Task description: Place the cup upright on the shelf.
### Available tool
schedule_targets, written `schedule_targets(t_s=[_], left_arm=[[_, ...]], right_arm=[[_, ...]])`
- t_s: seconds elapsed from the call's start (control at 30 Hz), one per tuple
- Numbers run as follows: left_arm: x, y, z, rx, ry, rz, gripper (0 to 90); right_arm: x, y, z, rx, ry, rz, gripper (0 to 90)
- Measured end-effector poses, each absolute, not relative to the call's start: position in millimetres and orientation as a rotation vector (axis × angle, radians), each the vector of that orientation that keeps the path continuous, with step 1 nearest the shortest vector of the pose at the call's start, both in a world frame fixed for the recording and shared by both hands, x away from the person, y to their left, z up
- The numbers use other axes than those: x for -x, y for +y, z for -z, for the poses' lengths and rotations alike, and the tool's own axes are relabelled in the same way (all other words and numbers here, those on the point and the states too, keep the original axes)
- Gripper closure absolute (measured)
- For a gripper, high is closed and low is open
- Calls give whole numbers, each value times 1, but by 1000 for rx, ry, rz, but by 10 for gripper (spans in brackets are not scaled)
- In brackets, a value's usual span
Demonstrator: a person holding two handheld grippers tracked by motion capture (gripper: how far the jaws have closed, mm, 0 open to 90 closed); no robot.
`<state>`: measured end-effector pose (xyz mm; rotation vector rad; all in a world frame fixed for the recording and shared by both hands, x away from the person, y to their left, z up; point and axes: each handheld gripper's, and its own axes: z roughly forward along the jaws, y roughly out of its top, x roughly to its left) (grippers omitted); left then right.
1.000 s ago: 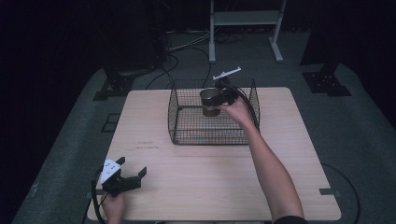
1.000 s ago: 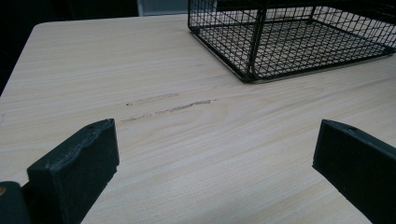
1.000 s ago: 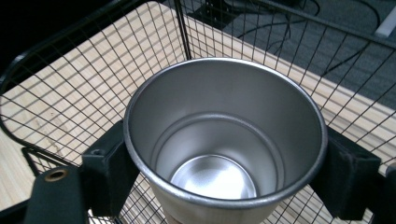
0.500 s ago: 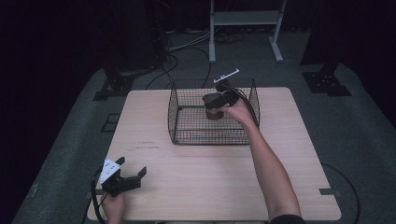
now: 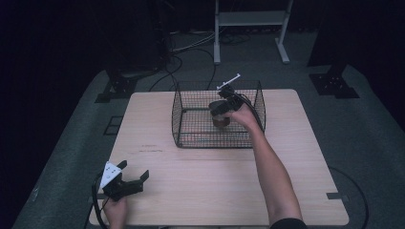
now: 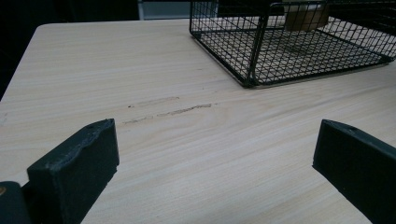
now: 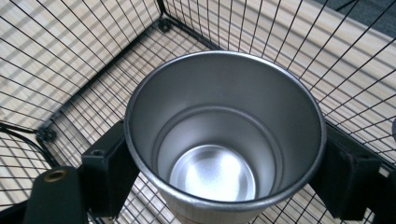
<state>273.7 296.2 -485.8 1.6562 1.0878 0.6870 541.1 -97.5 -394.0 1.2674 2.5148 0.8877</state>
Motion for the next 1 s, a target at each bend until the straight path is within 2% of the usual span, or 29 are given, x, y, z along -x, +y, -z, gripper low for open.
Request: schedule_targets(t_s=[1.0], left_arm=[[-273, 298, 486, -1641, 1091, -678, 0]], right_arm=[[-546, -88, 407, -1245, 2548, -740, 159]])
